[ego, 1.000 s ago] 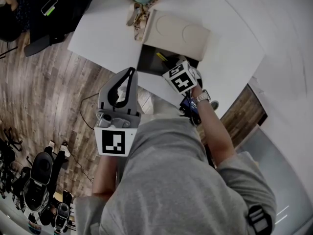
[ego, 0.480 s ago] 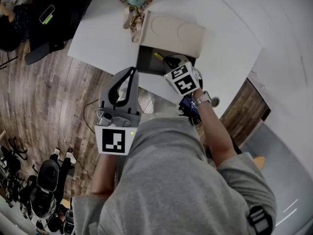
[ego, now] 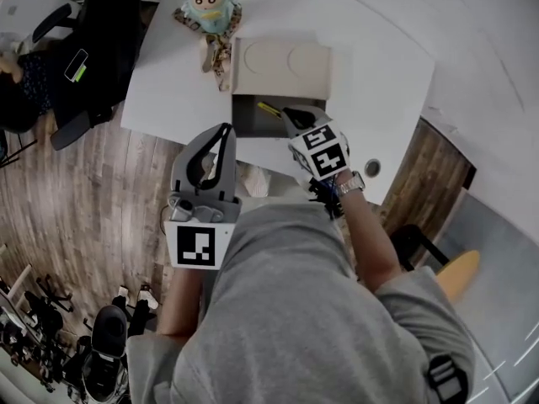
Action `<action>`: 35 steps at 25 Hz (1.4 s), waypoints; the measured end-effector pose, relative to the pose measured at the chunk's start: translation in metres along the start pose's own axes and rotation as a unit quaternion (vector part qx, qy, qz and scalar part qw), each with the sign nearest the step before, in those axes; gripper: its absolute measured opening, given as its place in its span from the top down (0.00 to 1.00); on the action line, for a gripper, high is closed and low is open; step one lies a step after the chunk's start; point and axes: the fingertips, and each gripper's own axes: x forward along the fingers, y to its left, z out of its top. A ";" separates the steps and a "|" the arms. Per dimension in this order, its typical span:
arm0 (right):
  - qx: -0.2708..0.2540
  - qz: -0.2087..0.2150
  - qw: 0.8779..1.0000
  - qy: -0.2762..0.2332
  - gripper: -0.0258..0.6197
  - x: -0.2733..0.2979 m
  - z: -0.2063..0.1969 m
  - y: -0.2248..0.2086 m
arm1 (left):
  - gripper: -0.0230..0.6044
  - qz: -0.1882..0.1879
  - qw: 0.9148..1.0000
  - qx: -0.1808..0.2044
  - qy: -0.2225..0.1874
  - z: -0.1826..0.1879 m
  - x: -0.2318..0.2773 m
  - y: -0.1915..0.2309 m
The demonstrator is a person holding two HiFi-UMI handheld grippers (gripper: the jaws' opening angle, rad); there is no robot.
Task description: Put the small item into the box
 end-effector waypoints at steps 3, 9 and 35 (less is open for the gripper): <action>0.044 -0.001 0.998 -0.037 0.91 -0.018 0.009 0.001 | 0.91 -0.021 1.000 0.003 -0.005 0.005 0.003 -0.002; 0.105 -0.025 0.988 -0.115 0.91 -0.054 0.026 0.005 | 0.91 -0.076 0.997 0.013 -0.006 0.011 0.012 -0.008; 0.153 -0.175 0.907 -0.352 0.91 -0.211 0.101 0.064 | 0.91 -0.214 0.975 0.038 -0.042 0.039 -0.006 -0.015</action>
